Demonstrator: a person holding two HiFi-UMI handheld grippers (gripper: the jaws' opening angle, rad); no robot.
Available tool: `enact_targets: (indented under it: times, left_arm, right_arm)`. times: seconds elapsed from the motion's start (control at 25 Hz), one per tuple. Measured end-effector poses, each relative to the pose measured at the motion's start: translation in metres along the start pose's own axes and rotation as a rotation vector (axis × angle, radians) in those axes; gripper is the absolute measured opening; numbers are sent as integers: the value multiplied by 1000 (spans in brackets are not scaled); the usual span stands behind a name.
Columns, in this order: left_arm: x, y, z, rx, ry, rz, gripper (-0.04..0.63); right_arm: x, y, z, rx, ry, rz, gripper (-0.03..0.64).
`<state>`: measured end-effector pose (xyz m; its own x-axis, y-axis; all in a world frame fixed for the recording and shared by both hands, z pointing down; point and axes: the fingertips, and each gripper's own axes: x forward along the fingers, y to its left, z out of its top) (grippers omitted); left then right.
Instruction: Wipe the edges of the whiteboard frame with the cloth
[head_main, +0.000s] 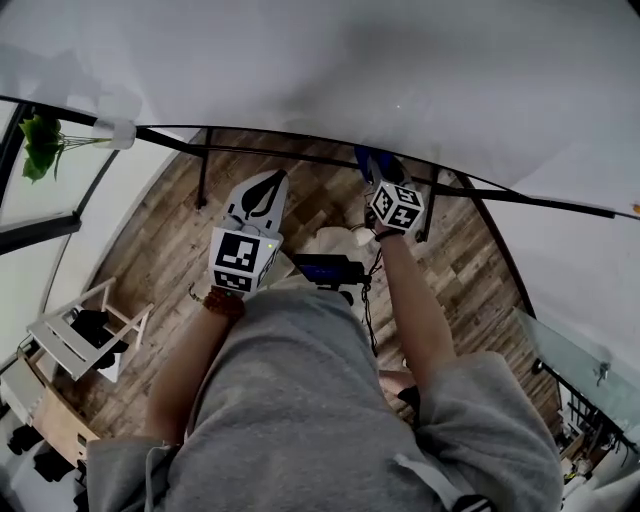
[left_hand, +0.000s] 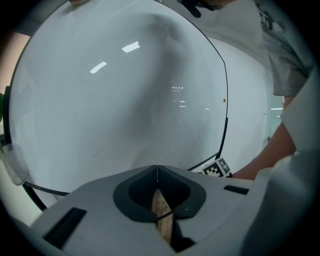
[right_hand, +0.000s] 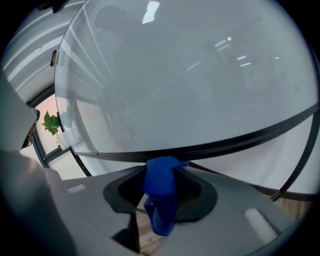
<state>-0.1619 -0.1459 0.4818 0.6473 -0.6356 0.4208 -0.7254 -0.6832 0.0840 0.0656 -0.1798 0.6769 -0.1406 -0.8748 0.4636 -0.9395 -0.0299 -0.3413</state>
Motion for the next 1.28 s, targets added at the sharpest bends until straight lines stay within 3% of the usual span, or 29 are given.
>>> enact_targets:
  times: [0.48, 1.28]
  left_arm:
    - [-31, 42, 0, 36, -18, 5, 11]
    - [-43, 71, -7, 9, -17, 18, 11]
  right_arm:
    - [8, 32, -3, 19, -22, -25, 158]
    - [22, 63, -6, 23, -13, 1, 158]
